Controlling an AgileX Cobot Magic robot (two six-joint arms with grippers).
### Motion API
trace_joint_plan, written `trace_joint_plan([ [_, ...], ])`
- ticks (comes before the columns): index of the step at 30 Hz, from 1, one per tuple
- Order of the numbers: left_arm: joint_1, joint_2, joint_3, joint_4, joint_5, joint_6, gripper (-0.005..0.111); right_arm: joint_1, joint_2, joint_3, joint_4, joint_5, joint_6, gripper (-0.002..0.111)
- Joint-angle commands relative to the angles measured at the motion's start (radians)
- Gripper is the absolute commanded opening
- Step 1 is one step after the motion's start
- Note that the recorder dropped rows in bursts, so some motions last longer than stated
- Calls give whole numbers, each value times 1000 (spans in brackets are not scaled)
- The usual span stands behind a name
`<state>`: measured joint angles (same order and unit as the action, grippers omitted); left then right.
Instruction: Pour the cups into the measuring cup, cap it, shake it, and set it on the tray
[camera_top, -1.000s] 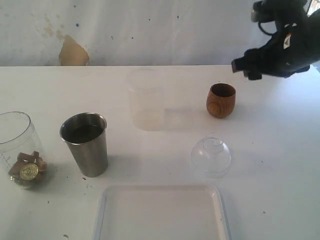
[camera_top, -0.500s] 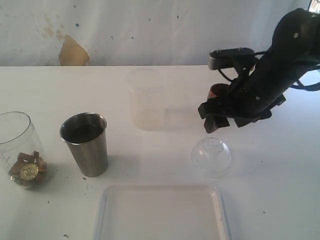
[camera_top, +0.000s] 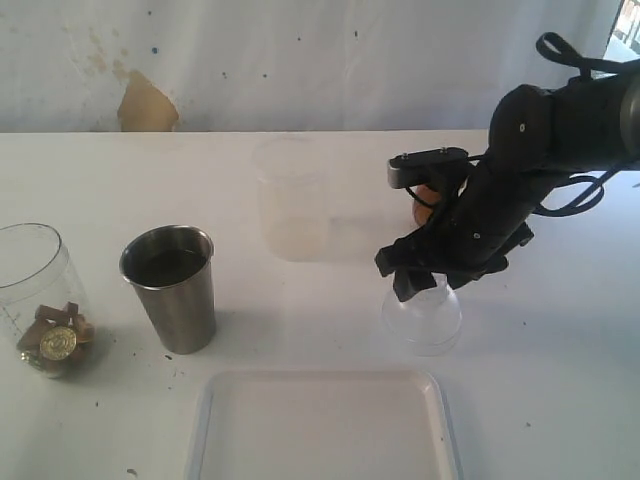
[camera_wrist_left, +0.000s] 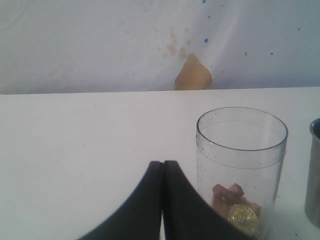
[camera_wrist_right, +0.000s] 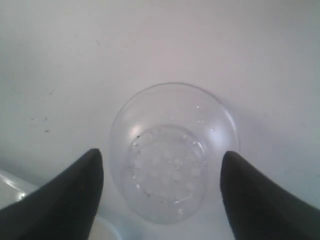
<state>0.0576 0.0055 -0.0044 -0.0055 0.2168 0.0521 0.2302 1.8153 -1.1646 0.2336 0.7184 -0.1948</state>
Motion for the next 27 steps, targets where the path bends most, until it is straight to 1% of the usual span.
trace_joint_plan([
  [1,-1,-5,4,-9,-13,-2,0,1,23,0,-25,-33,-11,61],
  [3,-1,-5,4,-9,-13,-2,0,1,32,0,-25,-43,-11,59],
  [4,-1,-5,4,-9,-13,-2,0,1,34,0,-25,-46,-11,56],
  [6,-1,-5,4,-9,-13,-2,0,1,32,-15,-25,-34,-11,40],
  [7,-1,-5,4,-9,-13,-2,0,1,27,-44,-25,7,-11,27],
  [8,-1,-5,4,-9,-13,-2,0,1,22,-64,-25,38,-16,19],
  [9,-1,-5,4,-9,-13,-2,0,1,6,-99,-22,97,-43,4],
  [10,-1,-5,4,-9,-13,-2,0,1,-6,-116,-12,119,-45,0],
  [13,-1,-5,4,-9,-13,-2,0,22,-93,-142,100,163,-98,0],
  [15,-1,-5,4,-9,-13,-2,0,76,-147,-142,136,177,-100,0],
  [17,-1,-5,4,-9,-13,-2,0,156,-189,-140,142,215,-100,0],
  [20,-1,-5,4,-9,-13,-2,0,317,-196,-139,156,232,-100,0],
  [25,-1,-5,4,-9,-13,-2,0,501,-156,-137,158,164,-94,0],
  [27,-1,-5,4,-9,-13,-2,0,551,-136,-137,162,115,-94,0],
])
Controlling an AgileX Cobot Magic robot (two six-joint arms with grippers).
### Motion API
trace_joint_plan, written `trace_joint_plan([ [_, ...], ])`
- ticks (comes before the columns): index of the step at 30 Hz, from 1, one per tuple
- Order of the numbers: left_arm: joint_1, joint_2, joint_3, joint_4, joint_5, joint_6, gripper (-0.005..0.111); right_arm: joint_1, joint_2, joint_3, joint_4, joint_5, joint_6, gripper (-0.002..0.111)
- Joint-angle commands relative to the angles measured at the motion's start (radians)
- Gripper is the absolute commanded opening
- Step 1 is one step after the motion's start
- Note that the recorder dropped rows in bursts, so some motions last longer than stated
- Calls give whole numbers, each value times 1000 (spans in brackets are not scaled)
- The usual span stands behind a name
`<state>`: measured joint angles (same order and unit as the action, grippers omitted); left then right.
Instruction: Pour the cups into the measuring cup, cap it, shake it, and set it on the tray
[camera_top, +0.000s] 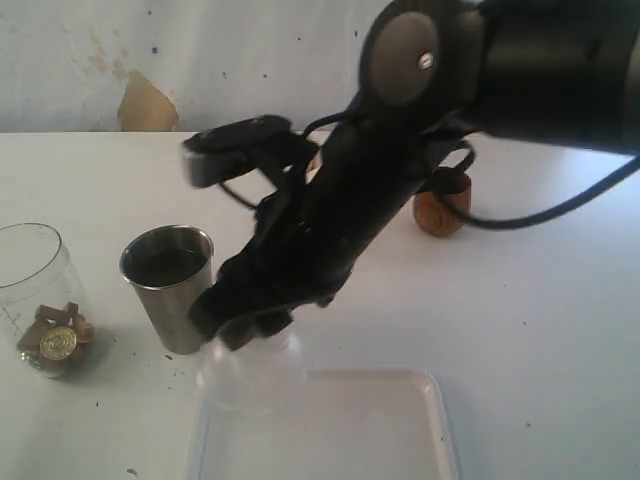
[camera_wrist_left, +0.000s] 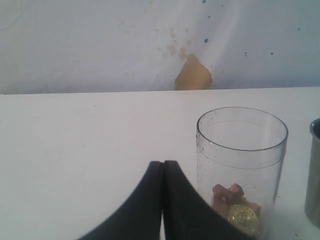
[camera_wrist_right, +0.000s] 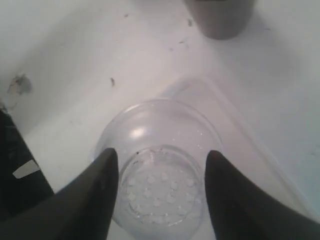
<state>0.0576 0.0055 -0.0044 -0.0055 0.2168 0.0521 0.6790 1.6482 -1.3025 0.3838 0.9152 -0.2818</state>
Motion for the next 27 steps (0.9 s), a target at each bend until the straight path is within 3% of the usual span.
trace_joint_plan([
  [1,-1,-5,4,-9,-13,-2,0,136,45,1,17,-114,-7,0],
  [10,-1,-5,4,-9,-13,-2,0,291,166,-2,32,-290,-7,0],
  [27,-1,-5,4,-9,-13,-2,0,299,241,-2,34,-478,-7,0],
])
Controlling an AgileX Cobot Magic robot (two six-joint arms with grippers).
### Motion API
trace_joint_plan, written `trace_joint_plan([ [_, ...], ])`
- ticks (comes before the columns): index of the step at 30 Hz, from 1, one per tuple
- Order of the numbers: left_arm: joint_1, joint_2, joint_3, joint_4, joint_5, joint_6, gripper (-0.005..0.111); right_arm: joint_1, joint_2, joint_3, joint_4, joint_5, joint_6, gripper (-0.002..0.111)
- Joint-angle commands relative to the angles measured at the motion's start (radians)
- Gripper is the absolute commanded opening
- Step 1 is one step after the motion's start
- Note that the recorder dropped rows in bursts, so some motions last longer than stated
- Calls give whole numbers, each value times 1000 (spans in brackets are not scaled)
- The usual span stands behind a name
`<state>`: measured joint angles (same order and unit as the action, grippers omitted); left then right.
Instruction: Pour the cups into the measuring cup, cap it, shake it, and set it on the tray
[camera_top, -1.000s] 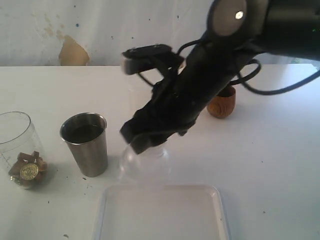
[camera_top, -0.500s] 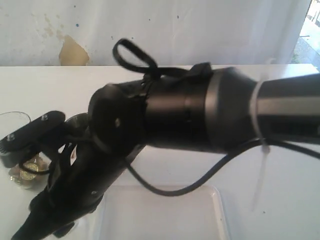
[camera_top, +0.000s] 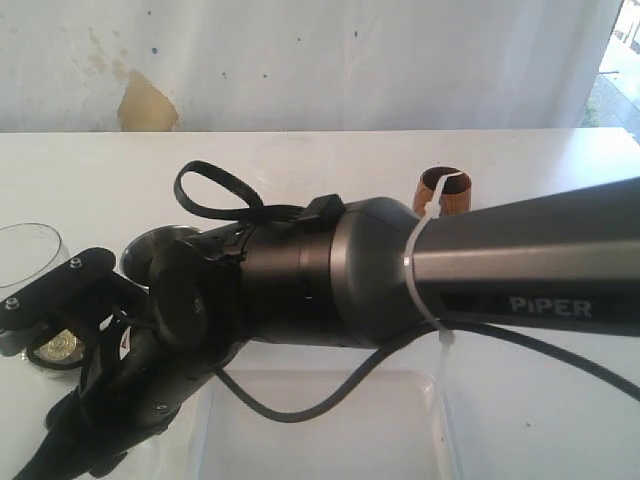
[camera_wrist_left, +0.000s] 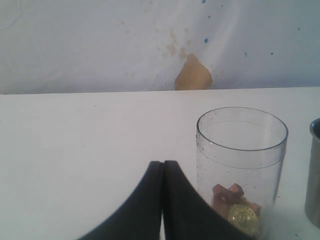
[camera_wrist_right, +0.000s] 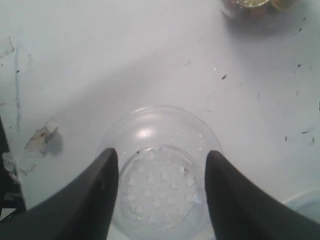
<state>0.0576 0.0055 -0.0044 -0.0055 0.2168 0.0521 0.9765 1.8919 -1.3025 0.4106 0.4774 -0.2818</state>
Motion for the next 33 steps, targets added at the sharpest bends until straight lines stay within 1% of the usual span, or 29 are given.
trace_joint_plan([
  [1,-1,-5,4,-9,-13,-2,0,1,-3,-2,7,-50,-7,0],
  [4,-1,-5,4,-9,-13,-2,0,3,-3,-2,7,-61,-23,0],
  [6,-1,-5,4,-9,-13,-2,0,5,-3,-2,7,-49,-47,5],
  [9,-1,-5,4,-9,-13,-2,0,5,-3,-2,7,-33,-52,20],
  [10,-1,-5,4,-9,-13,-2,0,5,-3,-2,7,-31,-52,29],
  [12,-1,-5,4,-9,-13,-2,0,5,-3,-2,7,-35,-52,41],
  [13,-1,-5,4,-9,-13,-2,0,5,-3,-2,2,-40,-52,49],
  [15,-1,-5,4,-9,-13,-2,0,5,-3,-2,0,-53,-54,58],
  [17,-1,-5,4,-9,-13,-2,0,5,-3,-2,0,-73,-54,63],
  [24,-1,-5,4,-9,-13,-2,0,5,-11,-7,-17,-91,-54,63],
  [28,-1,-5,4,-9,-13,-2,0,5,-68,-44,-48,-56,-54,61],
  [30,-1,-5,4,-9,-13,-2,0,5,-109,-62,-48,-35,-54,55],
  [33,-1,-5,4,-9,-13,-2,0,5,-190,-80,-63,17,-54,36],
])
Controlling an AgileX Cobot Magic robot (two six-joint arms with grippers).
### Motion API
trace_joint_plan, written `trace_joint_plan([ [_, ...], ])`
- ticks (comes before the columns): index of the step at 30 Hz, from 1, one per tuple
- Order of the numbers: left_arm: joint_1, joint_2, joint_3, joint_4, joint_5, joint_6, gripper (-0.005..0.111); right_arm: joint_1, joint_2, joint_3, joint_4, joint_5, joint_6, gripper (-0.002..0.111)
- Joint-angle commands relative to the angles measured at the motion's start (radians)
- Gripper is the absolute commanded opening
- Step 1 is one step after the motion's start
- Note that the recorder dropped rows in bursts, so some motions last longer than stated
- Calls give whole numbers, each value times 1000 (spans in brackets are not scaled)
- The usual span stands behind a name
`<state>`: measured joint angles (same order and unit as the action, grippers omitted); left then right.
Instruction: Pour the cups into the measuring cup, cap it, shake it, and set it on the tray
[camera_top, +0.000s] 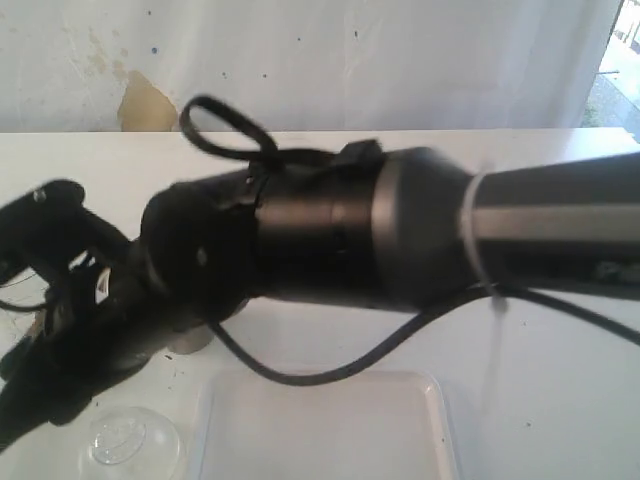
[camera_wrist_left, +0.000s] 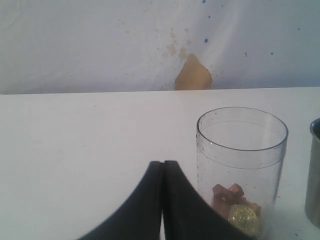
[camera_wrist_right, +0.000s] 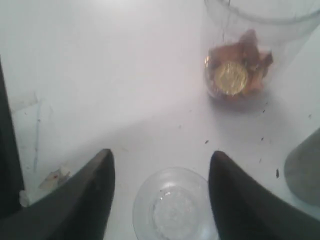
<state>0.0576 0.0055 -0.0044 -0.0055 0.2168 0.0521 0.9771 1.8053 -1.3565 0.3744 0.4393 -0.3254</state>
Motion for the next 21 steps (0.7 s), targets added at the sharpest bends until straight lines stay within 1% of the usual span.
trace_joint_plan([
  [1,-1,-5,4,-9,-13,-2,0,5,-136,-26,-35,71,-11,27],
  [4,-1,-5,4,-9,-13,-2,0,5,-231,-18,-65,128,-11,4],
  [5,-1,-5,4,-9,-13,-2,0,5,-266,-4,-73,131,-11,0],
  [9,-1,-5,4,-9,-13,-2,0,5,-409,97,-72,56,-11,0],
  [13,-1,-5,4,-9,-13,-2,0,5,-588,264,-74,-129,-11,0],
  [15,-1,-5,4,-9,-13,-2,0,5,-665,326,-75,-185,-11,0],
  [21,-1,-5,4,-9,-13,-2,0,5,-880,503,-79,-200,-11,0],
])
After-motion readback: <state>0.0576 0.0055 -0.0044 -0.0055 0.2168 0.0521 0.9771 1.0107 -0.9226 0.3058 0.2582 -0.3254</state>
